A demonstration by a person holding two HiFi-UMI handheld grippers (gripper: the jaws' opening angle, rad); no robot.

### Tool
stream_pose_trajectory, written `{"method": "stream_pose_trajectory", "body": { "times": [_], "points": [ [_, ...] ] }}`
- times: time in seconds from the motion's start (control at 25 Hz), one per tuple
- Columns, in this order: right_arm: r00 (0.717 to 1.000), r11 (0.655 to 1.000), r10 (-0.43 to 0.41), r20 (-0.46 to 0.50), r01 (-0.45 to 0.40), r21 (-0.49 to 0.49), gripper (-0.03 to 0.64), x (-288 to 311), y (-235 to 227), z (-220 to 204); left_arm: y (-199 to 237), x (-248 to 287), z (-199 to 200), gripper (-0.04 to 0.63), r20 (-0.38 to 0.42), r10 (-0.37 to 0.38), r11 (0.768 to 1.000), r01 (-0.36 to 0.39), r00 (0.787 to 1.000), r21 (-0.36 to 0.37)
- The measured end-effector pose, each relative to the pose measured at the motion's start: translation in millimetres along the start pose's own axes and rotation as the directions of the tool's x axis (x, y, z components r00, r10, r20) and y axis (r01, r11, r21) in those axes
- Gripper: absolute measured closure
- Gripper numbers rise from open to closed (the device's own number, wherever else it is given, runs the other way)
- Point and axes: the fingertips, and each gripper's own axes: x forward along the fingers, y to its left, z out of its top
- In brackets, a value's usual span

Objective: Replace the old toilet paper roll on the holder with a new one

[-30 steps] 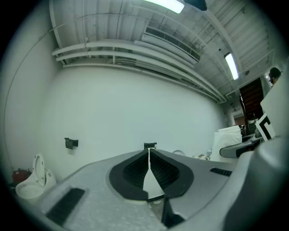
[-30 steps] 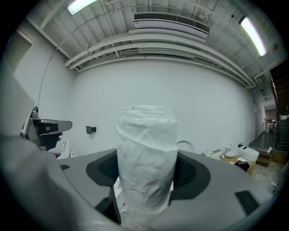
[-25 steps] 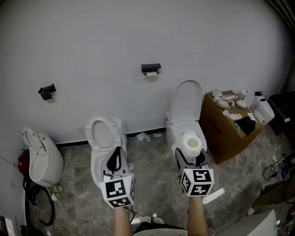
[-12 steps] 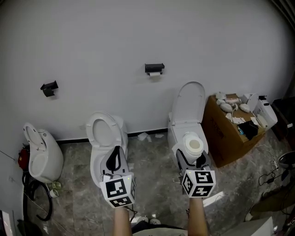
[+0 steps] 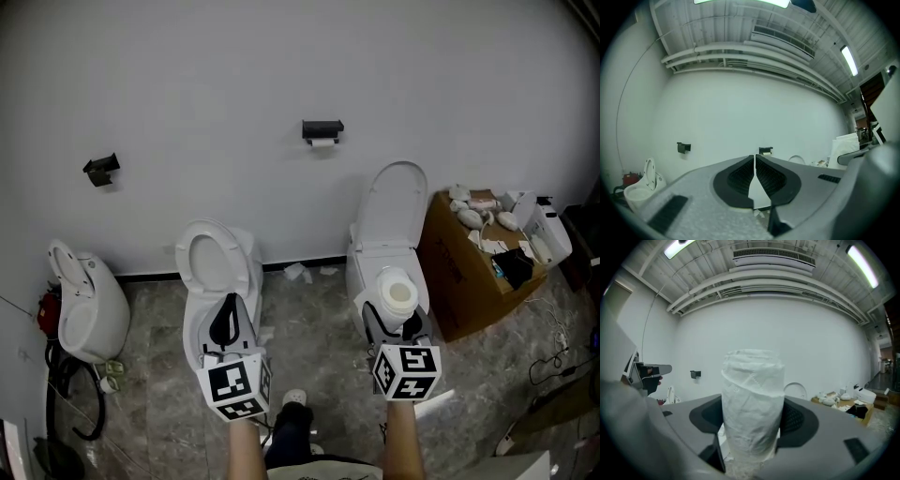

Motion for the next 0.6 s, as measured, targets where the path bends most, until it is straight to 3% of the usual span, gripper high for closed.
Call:
{"method": "stream_pose_trajectory", "body": {
  "times": [0.28, 0.6],
  "points": [
    [1.000, 1.000, -0.012, 0.006, 0.012, 0.005, 0.310, 66.6, -9.3, 3.2, 4.2, 69.6, -8.2, 0.580, 0.011, -0.019, 1.000, 0.018, 1.000, 0.006],
    [0.999, 0.999, -0.043, 0.032, 0.043, 0.003, 0.310, 184.9, -21.5, 37.0, 15.2, 202.6, 0.8, 0.580, 0.023, -0.076, 0.997, 0.076, 0.997, 0.018]
  ]
}}
